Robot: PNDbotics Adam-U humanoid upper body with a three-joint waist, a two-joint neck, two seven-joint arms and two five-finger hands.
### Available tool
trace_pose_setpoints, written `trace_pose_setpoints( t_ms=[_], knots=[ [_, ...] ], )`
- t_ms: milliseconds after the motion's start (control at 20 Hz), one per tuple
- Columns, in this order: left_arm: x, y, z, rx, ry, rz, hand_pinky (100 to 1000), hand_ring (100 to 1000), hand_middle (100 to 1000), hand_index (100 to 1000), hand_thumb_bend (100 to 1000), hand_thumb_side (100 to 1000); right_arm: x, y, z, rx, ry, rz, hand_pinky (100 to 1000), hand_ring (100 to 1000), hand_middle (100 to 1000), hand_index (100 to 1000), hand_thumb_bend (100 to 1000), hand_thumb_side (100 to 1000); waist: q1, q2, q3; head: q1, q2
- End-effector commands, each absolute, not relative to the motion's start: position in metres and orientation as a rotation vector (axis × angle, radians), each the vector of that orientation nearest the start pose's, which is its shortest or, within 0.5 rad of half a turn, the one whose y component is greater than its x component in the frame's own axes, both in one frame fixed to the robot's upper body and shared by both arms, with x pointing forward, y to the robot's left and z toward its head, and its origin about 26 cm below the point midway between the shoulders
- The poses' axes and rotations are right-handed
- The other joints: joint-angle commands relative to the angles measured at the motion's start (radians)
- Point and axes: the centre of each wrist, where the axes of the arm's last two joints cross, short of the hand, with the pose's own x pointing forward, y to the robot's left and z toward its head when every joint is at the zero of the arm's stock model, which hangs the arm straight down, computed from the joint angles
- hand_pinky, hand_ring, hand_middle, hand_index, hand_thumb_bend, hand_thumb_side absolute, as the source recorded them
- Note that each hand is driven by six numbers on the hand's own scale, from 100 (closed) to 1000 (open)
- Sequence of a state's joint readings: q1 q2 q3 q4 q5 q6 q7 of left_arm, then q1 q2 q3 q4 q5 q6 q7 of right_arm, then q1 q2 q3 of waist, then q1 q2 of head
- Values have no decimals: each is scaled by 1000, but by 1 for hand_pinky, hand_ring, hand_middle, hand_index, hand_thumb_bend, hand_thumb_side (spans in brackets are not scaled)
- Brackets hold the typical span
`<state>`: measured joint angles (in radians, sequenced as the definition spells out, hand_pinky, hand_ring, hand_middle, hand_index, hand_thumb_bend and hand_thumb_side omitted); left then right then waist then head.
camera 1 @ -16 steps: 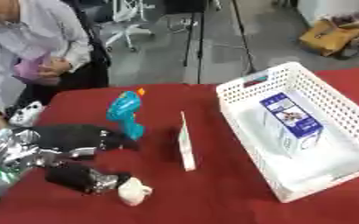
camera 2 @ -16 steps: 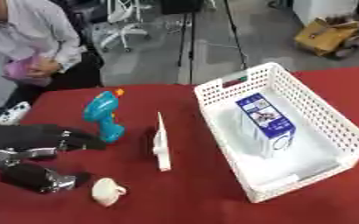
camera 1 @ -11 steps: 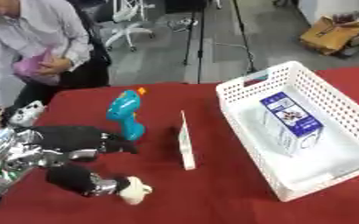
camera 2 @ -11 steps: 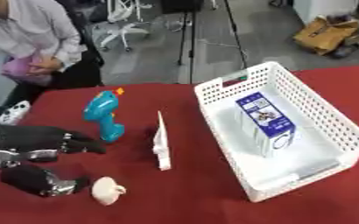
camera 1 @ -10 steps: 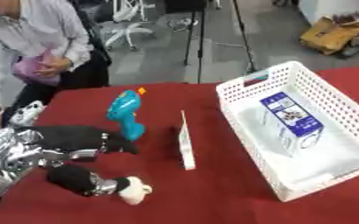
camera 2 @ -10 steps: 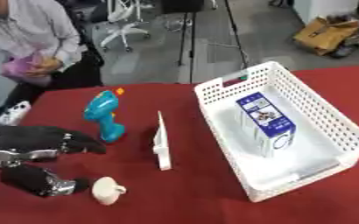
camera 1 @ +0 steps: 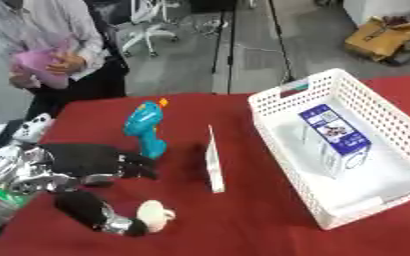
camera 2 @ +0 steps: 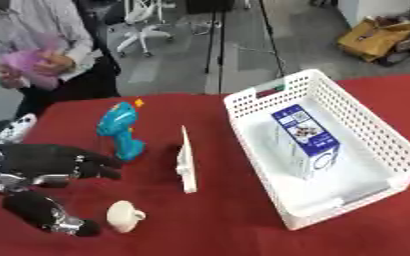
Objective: Pick up objects on the table and place them in the box.
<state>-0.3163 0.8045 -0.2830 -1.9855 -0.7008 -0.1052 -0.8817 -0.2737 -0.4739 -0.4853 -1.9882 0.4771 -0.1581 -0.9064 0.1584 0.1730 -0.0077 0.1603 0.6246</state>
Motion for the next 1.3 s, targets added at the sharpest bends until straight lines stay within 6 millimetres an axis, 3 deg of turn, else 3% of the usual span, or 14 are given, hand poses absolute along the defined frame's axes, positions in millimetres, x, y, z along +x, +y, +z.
trace_pose_setpoints(
  t_ms=[50,100,200,350,600,1000,1050,1150,1300],
  knots=[
    [292,266,208,682,-1076,-2094,746,919,972,1000,779,932,262,-395,264,1724,2584,654,749,701,543,622,100,387,-8,-13,-2,7,10],
    [292,264,205,674,-1070,-2095,645,867,939,1000,751,916,262,-395,264,1723,2585,655,750,701,543,621,100,387,-8,-13,-3,8,10],
    [296,259,197,640,-1065,-2096,606,853,934,1000,728,897,263,-394,263,1720,2587,655,751,701,542,619,100,387,-9,-12,-6,11,10],
    [298,256,196,635,-1090,-2055,493,825,907,1000,598,819,262,-394,263,1722,2588,657,751,701,541,618,100,387,-10,-12,-6,12,8],
    [297,251,199,612,-1122,-1928,509,818,897,1000,574,851,262,-395,262,1725,2588,659,751,701,540,617,100,387,-11,-12,-5,13,5],
    [300,245,188,651,-1095,-1848,499,818,902,1000,529,837,262,-395,262,1723,2589,662,751,701,540,614,100,387,-14,-11,-8,16,2],
    [301,244,185,653,-1087,-1847,485,814,915,1000,496,723,262,-395,262,1722,2589,663,751,701,540,614,100,387,-14,-11,-8,16,2],
    [303,243,179,651,-1072,-1862,493,815,924,1000,500,678,262,-395,261,1721,2590,664,751,702,540,614,100,387,-14,-10,-9,17,3],
    [308,243,171,657,-1049,-1911,511,825,936,1000,573,712,262,-395,261,1719,2592,665,751,702,540,614,100,387,-14,-10,-9,19,4]
  ],
)
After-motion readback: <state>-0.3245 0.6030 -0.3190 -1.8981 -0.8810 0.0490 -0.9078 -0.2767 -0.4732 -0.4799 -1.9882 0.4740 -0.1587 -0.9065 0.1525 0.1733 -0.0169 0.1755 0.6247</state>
